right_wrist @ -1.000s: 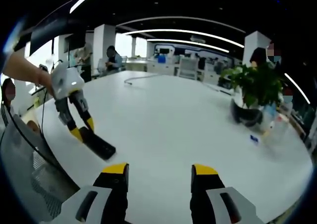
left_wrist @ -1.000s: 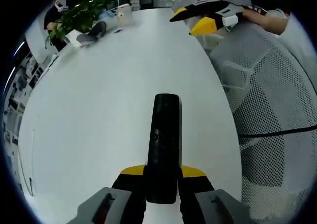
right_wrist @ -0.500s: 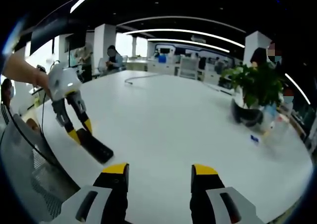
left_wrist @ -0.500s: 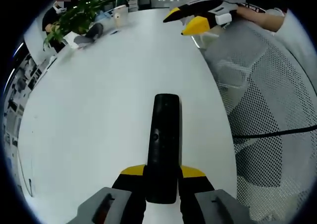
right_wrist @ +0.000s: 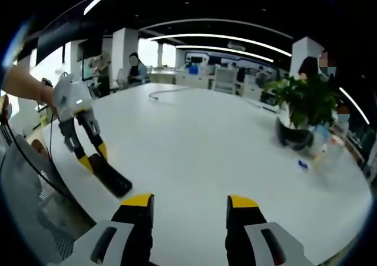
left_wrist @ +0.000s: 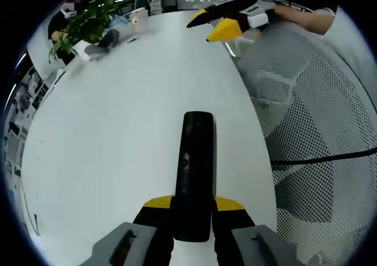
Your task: Press the specified remote control buttons in sequence, fully releasing each button before pressing the next.
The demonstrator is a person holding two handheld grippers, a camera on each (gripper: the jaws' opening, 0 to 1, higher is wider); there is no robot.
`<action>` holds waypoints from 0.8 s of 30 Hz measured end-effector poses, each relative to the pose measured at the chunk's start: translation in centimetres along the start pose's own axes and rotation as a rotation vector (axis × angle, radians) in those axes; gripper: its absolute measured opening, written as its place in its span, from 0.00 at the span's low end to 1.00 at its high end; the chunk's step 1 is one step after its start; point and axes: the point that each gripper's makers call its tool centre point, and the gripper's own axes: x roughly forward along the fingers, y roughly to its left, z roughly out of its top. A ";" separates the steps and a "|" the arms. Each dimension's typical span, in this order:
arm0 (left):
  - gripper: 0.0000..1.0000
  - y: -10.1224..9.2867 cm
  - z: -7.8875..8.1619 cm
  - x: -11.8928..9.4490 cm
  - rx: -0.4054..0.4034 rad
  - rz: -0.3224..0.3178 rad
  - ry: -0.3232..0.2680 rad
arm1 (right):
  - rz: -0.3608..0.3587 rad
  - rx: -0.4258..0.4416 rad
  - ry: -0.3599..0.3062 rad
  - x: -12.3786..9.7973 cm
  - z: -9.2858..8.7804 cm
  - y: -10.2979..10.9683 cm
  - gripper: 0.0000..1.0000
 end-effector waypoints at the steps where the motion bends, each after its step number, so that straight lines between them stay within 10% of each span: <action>1: 0.23 0.0 0.0 0.0 -0.001 0.000 -0.001 | 0.000 -0.001 0.000 0.0 0.0 0.0 0.47; 24: 0.23 -0.5 0.0 0.0 -0.011 -0.014 -0.047 | 0.031 -0.011 0.051 0.3 -0.9 0.6 0.46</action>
